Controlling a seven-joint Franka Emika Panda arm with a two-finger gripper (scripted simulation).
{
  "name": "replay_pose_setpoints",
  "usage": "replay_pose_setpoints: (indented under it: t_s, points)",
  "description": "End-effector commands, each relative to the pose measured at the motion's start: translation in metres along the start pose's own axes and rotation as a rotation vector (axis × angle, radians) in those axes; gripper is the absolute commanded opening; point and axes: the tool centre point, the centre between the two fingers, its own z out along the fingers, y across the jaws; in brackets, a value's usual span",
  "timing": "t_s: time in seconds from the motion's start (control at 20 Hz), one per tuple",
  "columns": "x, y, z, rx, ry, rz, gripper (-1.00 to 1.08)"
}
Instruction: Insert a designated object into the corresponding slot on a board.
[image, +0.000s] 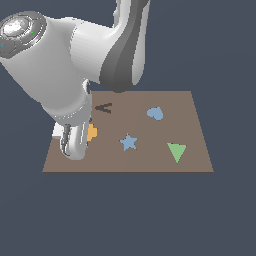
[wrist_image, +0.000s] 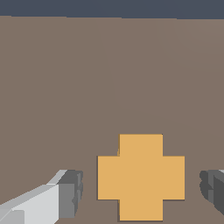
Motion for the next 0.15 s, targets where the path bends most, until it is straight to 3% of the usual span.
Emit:
replay_pose_setpoints:
  t_s: [0.0, 0.1]
  points:
    - [0.0000, -0.0001, 0.0000, 0.000, 0.000, 0.000, 1.00]
    - [0.0000, -0.0001, 0.0000, 0.000, 0.000, 0.000, 1.00]
